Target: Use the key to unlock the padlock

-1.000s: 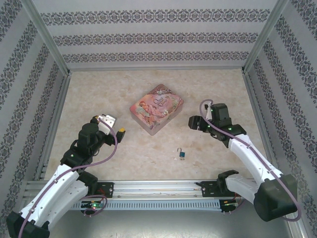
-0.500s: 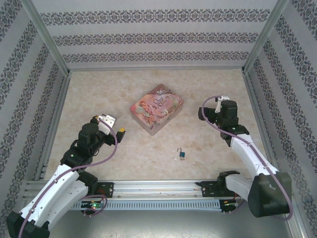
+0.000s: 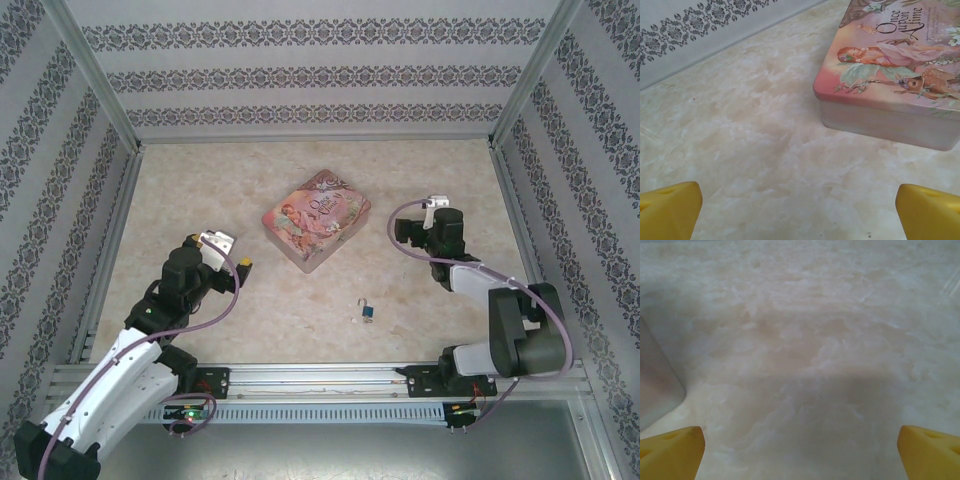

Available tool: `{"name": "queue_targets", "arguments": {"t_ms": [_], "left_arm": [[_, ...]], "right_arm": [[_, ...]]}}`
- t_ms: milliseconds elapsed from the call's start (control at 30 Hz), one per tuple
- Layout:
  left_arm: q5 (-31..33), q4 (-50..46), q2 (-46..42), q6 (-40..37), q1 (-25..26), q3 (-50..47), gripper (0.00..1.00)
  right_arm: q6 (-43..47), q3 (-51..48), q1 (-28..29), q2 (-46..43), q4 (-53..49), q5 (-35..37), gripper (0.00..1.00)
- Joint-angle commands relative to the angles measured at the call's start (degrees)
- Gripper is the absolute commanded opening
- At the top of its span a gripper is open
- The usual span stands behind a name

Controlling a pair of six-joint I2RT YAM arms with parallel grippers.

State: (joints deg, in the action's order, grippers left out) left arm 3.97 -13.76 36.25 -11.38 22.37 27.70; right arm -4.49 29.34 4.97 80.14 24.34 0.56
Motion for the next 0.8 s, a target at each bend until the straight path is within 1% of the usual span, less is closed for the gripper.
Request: {"name": "queue_targets", "arguments": {"t_ms": [0,67,133,233,367,433,467,533,567,633,700,767], "left_arm": [[1.1,0.0,-0.1,0.2,-0.4,-0.9,0.99],[1.3,0.2,0.0,0.4,-0.4,-0.9,0.99],[1.7,0.7,0.1,0.8,-0.5,-0.9,0.99],[3.2,1.9,0.5,2.3,-0.4,-0.8,0.99],[7.9,3.9,1.6,4.5,-0.6,-1.1,0.99],[11.1,6.5,2.6,5.1,-0.5,-2.1,0.99],[12.4,7.8,3.1,5.1,-0.6,-2.8,0.99],[15.6,11.5,4.7,5.5,-0.5,-4.5,0.99],[17.0,13.1,5.6,5.5,-0.6,-5.2,0.99],[20.1,17.5,8.1,5.5,-0.7,-6.9,0.99],[22.5,22.4,10.5,5.6,-1.1,-8.6,0.99],[22.9,28.2,12.9,3.8,-1.8,-10.4,0.99]], "right_arm": [[3.9,-0.3,-0.4,0.5,6.6,-1.6,0.99],[6.3,-1.7,-0.5,-0.4,9.0,-1.2,0.98],[7.7,-4.4,-0.6,-0.6,15.6,-1.2,0.99],[6.7,-5.6,-1.9,0.6,18.7,-2.0,0.98],[5.2,-9.3,-3.7,5.0,31.2,-3.9,0.99],[4.8,-10.8,-3.8,8.0,35.4,-4.2,0.98],[4.8,-10.6,-3.9,8.2,35.2,-4.4,0.98],[4.6,-10.0,-4.1,6.9,30.2,-3.7,0.98],[4.1,-8.1,-4.3,7.3,29.9,-3.5,0.98],[2.0,-7.7,-5.3,7.8,30.0,-2.4,0.98],[1.9,-7.6,-5.5,7.6,29.6,-2.5,0.98],[1.9,-7.6,-5.5,7.7,29.7,-2.5,0.98]]}}
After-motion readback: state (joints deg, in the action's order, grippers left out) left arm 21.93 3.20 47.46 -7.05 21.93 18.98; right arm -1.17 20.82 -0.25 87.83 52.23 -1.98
